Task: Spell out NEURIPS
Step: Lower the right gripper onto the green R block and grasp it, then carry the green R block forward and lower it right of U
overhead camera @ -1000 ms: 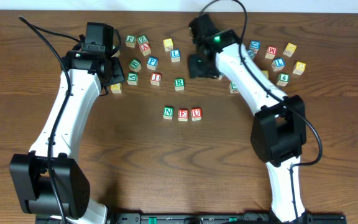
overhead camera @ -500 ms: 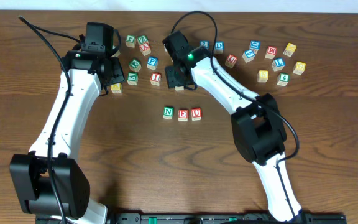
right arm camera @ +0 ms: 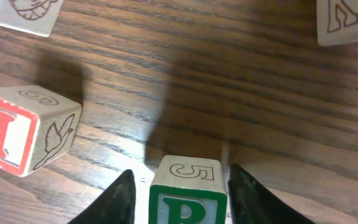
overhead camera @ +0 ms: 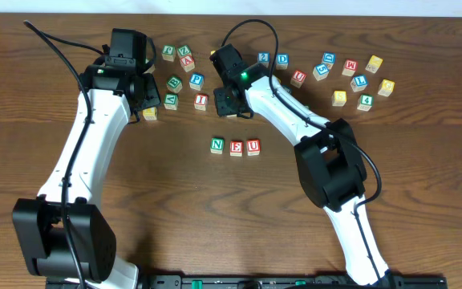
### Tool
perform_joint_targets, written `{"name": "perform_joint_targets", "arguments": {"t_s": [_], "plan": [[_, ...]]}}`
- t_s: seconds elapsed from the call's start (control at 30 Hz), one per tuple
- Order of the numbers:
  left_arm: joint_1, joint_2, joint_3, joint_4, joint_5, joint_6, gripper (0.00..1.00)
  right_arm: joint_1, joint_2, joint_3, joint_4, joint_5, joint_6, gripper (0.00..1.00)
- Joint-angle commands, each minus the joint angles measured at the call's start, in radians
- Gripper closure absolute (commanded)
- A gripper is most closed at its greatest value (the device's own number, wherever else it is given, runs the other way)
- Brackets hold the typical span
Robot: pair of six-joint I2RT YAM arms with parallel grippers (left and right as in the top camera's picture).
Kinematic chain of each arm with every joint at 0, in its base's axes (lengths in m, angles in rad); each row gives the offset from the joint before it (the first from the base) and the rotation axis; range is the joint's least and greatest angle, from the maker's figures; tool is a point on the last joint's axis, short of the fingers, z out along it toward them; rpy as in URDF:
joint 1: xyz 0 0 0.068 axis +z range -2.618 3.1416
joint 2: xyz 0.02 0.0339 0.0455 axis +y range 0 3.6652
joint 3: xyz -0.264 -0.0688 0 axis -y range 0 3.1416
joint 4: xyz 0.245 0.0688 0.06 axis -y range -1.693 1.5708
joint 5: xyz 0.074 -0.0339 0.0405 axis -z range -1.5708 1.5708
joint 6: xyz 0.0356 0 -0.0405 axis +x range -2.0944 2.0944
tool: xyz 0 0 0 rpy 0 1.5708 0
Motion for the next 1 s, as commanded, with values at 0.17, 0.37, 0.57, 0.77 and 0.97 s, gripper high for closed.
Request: {"name": "perform_joint_targets", "arguments": {"t_s": [0.17,0.37,0.57,0.77,0.97], "plan": [[0.004,0.01,0.01,-0.003,-0.021,0.009,0.35,0.0,0.021,-0.001,-0.005,0.017,0.007,0.66],[0.004,0.01,0.01,-0.003,-0.021,0.009,0.35,0.0,0.021,0.004,-0.018,0.013,0.011,0.7],[0.004,0.01,0.01,-0.002,-0.021,0.009,0.35,-0.008,-0.001,0.026,-0.065,0.013,0.012,0.73],[0.004,0.01,0.01,-0.002,-0.021,0.009,0.35,-0.014,-0.06,0.026,-0.077,0.013,0.014,0.77],[0.004,0.01,0.01,-0.003,-0.021,0.009,0.35,-0.02,-0.117,0.026,-0.118,0.013,0.014,0.82]]}}
